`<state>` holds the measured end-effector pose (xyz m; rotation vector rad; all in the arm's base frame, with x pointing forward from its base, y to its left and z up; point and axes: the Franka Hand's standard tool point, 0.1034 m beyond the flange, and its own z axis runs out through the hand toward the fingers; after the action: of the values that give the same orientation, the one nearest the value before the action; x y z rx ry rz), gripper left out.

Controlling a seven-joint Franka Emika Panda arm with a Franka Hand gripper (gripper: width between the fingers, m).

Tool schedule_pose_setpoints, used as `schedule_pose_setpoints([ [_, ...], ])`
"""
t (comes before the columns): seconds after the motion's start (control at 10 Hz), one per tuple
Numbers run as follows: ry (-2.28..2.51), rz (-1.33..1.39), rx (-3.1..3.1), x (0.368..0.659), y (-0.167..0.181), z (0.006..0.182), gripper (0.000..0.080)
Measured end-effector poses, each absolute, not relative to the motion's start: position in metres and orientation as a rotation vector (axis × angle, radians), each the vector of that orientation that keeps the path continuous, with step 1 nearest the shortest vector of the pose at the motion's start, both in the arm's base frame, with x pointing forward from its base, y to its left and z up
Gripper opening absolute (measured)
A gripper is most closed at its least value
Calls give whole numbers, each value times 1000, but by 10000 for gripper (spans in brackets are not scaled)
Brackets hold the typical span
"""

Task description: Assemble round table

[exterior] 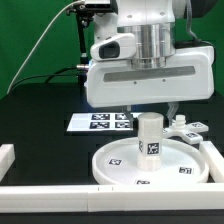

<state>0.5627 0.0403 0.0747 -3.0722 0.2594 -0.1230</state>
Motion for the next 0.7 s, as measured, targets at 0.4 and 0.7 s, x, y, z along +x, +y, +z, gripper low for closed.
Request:
schedule_pose_setpoints([
  [0.4,969,-113,-2877,563,36,76,407],
  [0.7,1532,-37,-2576,560,39,75,409],
])
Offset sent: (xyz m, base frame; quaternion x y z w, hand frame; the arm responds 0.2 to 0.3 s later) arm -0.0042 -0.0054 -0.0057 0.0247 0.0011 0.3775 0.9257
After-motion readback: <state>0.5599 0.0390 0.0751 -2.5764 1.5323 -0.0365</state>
